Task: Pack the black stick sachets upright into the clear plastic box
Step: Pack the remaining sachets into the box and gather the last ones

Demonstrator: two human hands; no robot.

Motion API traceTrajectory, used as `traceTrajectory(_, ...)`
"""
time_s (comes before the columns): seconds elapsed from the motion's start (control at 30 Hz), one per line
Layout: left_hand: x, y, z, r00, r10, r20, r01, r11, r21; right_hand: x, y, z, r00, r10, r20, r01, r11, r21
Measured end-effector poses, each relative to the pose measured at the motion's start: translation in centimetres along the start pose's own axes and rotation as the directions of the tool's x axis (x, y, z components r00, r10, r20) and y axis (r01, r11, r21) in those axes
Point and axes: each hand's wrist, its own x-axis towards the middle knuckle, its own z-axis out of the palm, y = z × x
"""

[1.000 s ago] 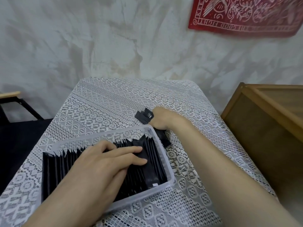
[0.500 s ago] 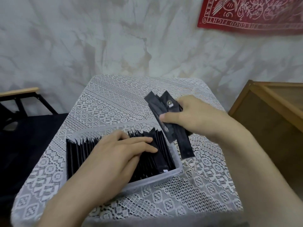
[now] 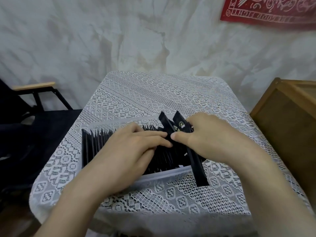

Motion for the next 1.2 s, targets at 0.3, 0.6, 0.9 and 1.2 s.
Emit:
traceTrajectory(0.3, 0.1, 0.0, -0.1, 1.0, -0.015, 0.022, 0.015, 1.0, 0.002, 0.8, 2.1, -0.7, 0.999, -0.042, -0.005, 0.042, 0.979, 0.201)
traceTrajectory(0.6, -0.2, 0.2, 0.0, 0.997, -0.072, -0.028, 0.07, 0.996, -0.061, 0.9, 1.5, 0.1, 0.999, -0.041, -0.008, 0.042, 0.994, 0.1)
traceTrajectory(0.9, -0.1, 0.3, -0.1, 1.0, 0.004, -0.01, -0.004, 1.0, 0.001, 0.4, 1.9, -0.6, 0.996, -0.056, 0.065, 0.05, 0.995, 0.087)
traceTrajectory(1.2, 0.4, 0.7, 0.0, 0.999, 0.027, -0.032, -0.024, 0.996, 0.089, 1.8, 0.9, 0.1, 0.987, -0.058, -0.15, 0.083, 0.984, 0.161)
